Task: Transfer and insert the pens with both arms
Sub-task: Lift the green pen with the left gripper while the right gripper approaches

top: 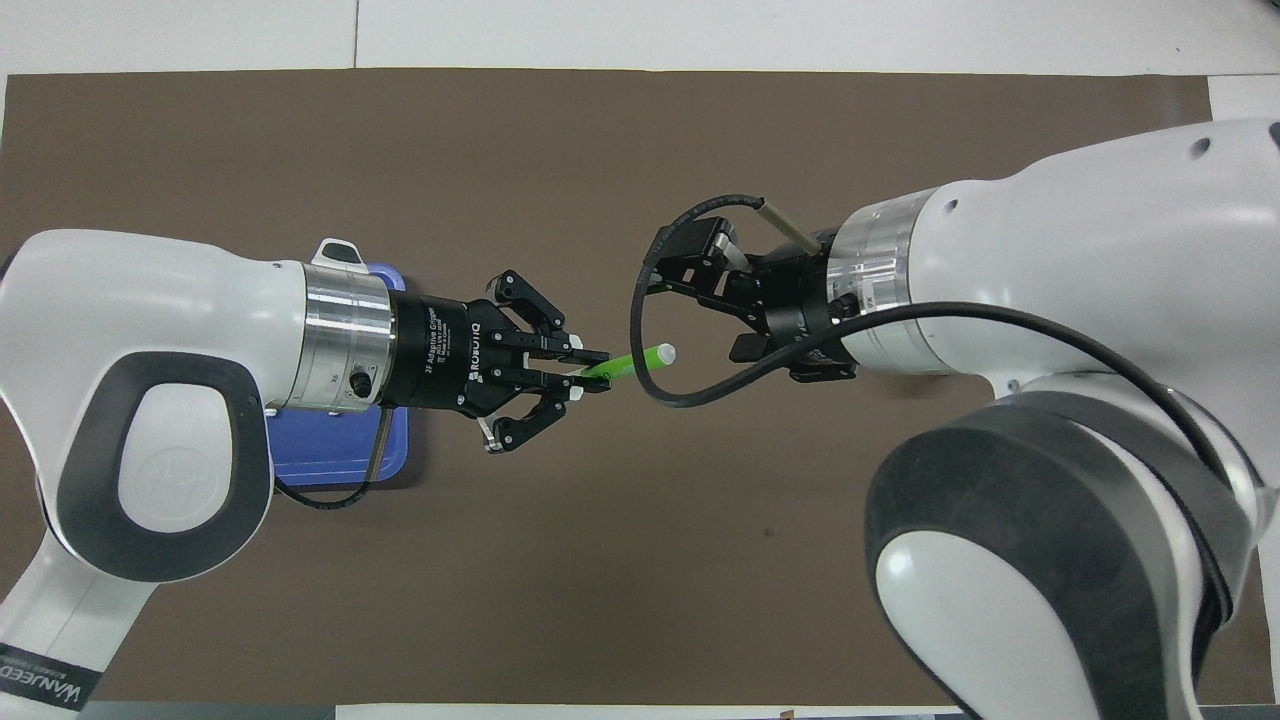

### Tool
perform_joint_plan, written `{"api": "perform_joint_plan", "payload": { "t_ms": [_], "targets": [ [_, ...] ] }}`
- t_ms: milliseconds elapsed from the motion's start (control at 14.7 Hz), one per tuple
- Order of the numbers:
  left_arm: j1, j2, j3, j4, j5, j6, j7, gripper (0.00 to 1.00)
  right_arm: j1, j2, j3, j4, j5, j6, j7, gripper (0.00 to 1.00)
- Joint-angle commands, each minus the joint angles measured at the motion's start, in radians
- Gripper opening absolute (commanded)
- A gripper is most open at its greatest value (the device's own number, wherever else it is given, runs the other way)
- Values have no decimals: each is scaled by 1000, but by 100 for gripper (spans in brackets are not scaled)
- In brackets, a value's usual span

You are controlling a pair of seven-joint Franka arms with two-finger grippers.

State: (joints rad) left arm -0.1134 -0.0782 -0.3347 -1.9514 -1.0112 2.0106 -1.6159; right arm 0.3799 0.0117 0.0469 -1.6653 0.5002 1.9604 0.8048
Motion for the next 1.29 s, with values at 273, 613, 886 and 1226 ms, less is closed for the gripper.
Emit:
{"api": "perform_joint_plan", "payload": {
  "t_ms": [273, 613, 886, 1226],
  "targets": [
    [-48, -45, 13, -67, -70, 89, -12, 0, 27, -18, 8, -8, 11, -69, 11, 100],
    [-48, -45, 11, -69, -82, 93, -12, 0, 11, -7, 5, 5, 4, -54, 1, 100],
    [-49, -45, 11, -70, -89, 108, -12, 0, 13, -7, 5, 5, 3, -63, 1, 81],
    [-52, -45, 11, -72, -89, 114, -12, 0, 5, -6, 4, 13, 5, -61, 7, 0]
  ]
}}
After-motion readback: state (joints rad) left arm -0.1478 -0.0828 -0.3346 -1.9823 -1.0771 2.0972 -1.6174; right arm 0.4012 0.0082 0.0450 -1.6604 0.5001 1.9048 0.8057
